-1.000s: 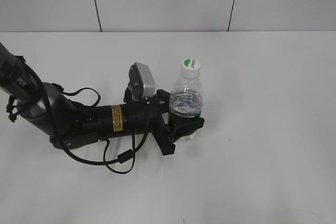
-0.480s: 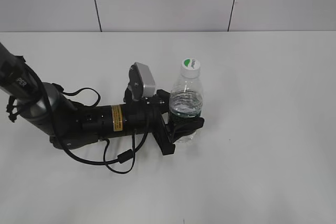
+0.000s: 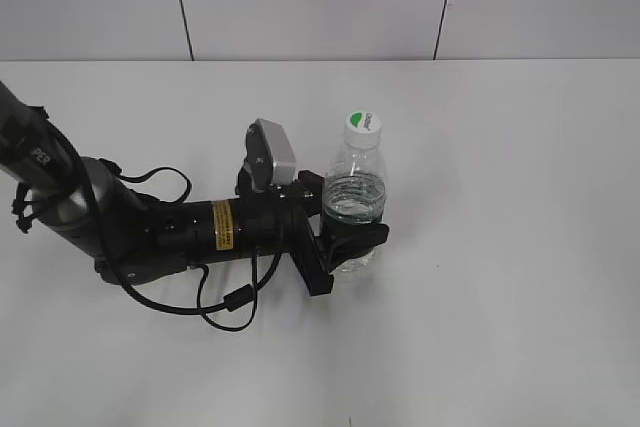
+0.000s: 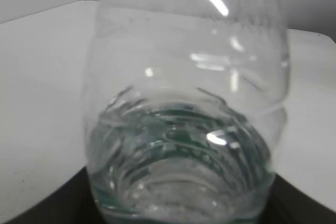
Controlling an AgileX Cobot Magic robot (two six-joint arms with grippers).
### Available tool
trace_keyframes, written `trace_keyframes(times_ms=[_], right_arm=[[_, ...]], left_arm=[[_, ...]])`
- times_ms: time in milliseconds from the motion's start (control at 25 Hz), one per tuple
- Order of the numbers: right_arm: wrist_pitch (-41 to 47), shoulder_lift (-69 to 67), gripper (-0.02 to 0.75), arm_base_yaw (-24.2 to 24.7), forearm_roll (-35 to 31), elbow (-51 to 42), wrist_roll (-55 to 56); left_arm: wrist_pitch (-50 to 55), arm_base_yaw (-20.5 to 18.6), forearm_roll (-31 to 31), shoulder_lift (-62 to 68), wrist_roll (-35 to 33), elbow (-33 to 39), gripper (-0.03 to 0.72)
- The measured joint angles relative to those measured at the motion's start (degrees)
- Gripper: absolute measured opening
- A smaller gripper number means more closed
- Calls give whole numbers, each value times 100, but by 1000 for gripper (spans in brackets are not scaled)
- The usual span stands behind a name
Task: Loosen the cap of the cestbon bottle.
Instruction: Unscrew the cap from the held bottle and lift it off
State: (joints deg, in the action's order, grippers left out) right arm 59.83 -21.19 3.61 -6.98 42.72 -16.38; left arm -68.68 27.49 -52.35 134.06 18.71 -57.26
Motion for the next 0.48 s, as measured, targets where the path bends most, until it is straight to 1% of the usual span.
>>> trace_keyframes(times_ms=[200,480], right_arm=[[171,-1443,589,0,-205,1053,184],[674,-3429,593,0,-380,2458,284]], left_arm=[[0,0,0,0,0,0,403],[0,0,6,0,-5,0,403]])
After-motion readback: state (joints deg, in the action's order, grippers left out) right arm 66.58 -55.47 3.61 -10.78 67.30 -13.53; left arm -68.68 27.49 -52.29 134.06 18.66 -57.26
